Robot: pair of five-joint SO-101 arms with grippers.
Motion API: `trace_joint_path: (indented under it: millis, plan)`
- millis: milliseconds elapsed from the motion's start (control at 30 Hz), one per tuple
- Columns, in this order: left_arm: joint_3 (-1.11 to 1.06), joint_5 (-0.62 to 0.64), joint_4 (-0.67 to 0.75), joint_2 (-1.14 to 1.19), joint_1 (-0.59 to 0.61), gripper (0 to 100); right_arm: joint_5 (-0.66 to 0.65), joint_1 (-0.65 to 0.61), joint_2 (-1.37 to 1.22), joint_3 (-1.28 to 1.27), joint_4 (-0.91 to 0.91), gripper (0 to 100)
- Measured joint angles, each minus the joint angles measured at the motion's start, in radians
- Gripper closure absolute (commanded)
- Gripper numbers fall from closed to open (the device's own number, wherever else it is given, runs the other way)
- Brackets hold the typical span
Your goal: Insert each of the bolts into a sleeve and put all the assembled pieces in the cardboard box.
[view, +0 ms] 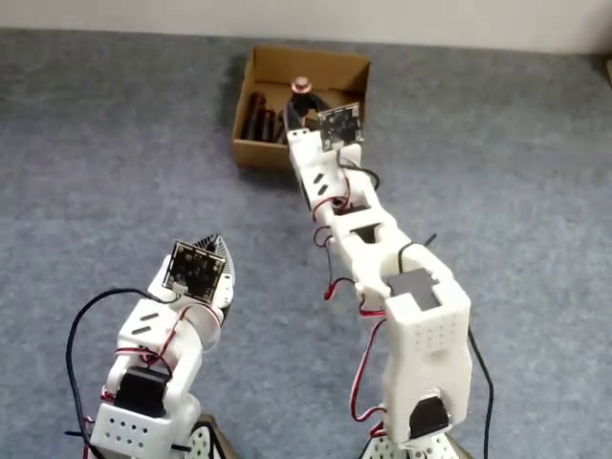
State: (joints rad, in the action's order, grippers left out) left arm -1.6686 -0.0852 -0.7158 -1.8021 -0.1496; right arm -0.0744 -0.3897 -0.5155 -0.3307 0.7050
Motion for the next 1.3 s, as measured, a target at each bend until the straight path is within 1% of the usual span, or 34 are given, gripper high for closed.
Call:
trace_joint_path:
  millis: [100, 233, 300, 567, 633, 733, 800, 1000, 1100, 1167, 1300]
  plan:
    - [0.0, 0.0, 0.0, 0.0, 0.0, 99, 0.0, -0.009, -0.032, 0.0, 0.0, 98.1]
    - [0.0, 0.0, 0.0, 0.0, 0.0, 99, 0.0, -0.011, -0.031, 0.0, 0.0, 88.8]
    - [0.0, 0.0, 0.0, 0.0, 0.0, 99, 0.0, -0.012, -0.031, -0.018, 0.002, 87.6]
    - [0.0, 0.0, 0.0, 0.0, 0.0, 99, 0.0, -0.034, 0.094, -0.14, 0.002, 87.9]
    - [0.0, 0.0, 0.0, 0.0, 0.0, 99, 0.0, -0.037, 0.132, -0.176, 0.002, 90.6]
    - [0.0, 0.0, 0.0, 0.0, 0.0, 99, 0.0, -0.037, 0.178, -0.23, 0.002, 99.8]
    - [0.0, 0.0, 0.0, 0.0, 0.0, 99, 0.0, -0.037, 0.218, -0.282, 0.002, 98.9]
    - [0.0, 0.0, 0.0, 0.0, 0.0, 99, -0.072, -0.037, 0.396, -0.499, 0.002, 99.5]
    - [0.002, 0.0, 0.0, 0.0, 0.037, 99, -0.081, -0.037, 0.522, -0.629, 0.0, 99.5]
    - [0.005, 0.0, 0.0, 0.0, 0.063, 99, -0.081, -0.037, 0.62, -0.712, -0.041, 99.5]
    - [0.005, 0.0, 0.0, 0.0, 0.072, 99, -0.083, -0.037, 0.845, -0.845, -0.201, 99.5]
